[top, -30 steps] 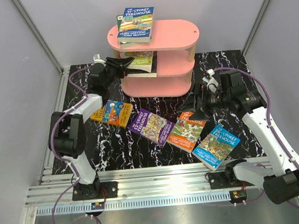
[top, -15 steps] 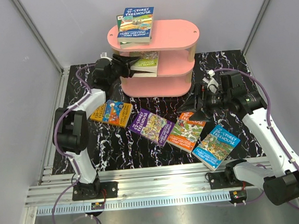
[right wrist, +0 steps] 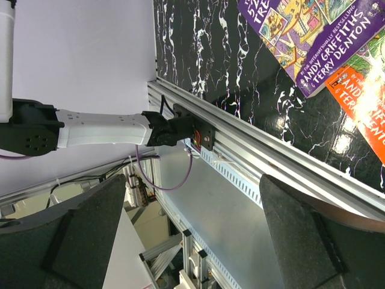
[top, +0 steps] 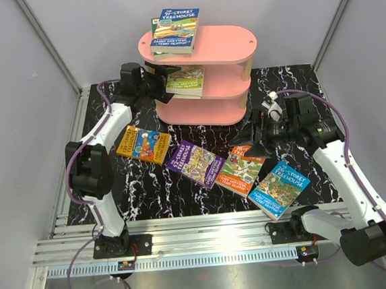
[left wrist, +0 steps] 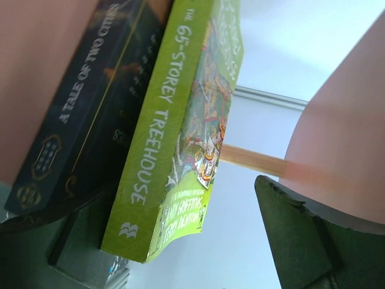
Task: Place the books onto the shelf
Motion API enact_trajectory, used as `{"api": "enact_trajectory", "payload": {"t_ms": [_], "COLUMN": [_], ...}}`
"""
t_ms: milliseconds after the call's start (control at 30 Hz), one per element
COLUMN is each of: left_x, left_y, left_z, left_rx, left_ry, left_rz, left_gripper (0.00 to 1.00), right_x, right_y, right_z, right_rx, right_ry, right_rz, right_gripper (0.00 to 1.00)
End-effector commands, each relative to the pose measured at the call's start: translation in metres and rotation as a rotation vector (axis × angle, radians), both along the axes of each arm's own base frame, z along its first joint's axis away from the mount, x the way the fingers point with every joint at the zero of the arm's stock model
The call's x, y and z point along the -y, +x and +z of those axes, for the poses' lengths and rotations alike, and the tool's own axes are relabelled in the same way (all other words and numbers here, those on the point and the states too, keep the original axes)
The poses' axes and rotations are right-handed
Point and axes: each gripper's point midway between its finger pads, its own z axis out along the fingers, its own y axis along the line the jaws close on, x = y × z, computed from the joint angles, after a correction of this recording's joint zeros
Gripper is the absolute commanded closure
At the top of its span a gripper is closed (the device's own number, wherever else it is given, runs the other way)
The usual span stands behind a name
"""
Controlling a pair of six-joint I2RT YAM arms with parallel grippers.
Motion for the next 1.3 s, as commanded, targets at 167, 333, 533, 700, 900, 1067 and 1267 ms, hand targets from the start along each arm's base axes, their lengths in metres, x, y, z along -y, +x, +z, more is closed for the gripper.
{"api": "enact_trajectory", "payload": {"t_ms": [167,333,533,700,900,1067,1267], "left_x": [-0.015,-0.015,-0.017,-0.028,-0.025,-0.025,-0.033], "left_y": [-0.014,-0.020,-0.026,-0.025,-0.021,-0.031,-0.041], "left_z": [0.025,0.016,0.007,0.005,0.004,-0.020,-0.039], "left_rx": [-0.020,-0.051,-0.074,-0.085,-0.119,-0.232,-0.302], "left_ry": [0.073,0.025,-0.101,-0.105,-0.122,-0.064,-0.015], "left_rz": [0.012,0.006,-0.009,-0.018,-0.080,-0.109,-0.111], "left_gripper": [0.01,0.01,0.01,0.01,0.01,0.01,0.01], "right_x": [-0.002,-0.001,-0.001,-0.001,-0.001,-0.001,-0.001], "right_y": [-0.004,-0.003,-0.004,-0.004,-0.003,-0.001,0.000], "right_z": [0.011,0.011,0.009,0.009,0.007,0.006,0.006], "right_rx": [0.038,0.038,0.033,0.032,0.020,0.018,0.018], "right_ry": [0.040,0.041,0.039,0.040,0.048,0.050,0.051], "right_rz": [0.017,0.015,0.013,0.010,0.003,-0.002,-0.009], "right_gripper": [0.00,0.00,0.00,0.00,0.00,0.00,0.00]}}
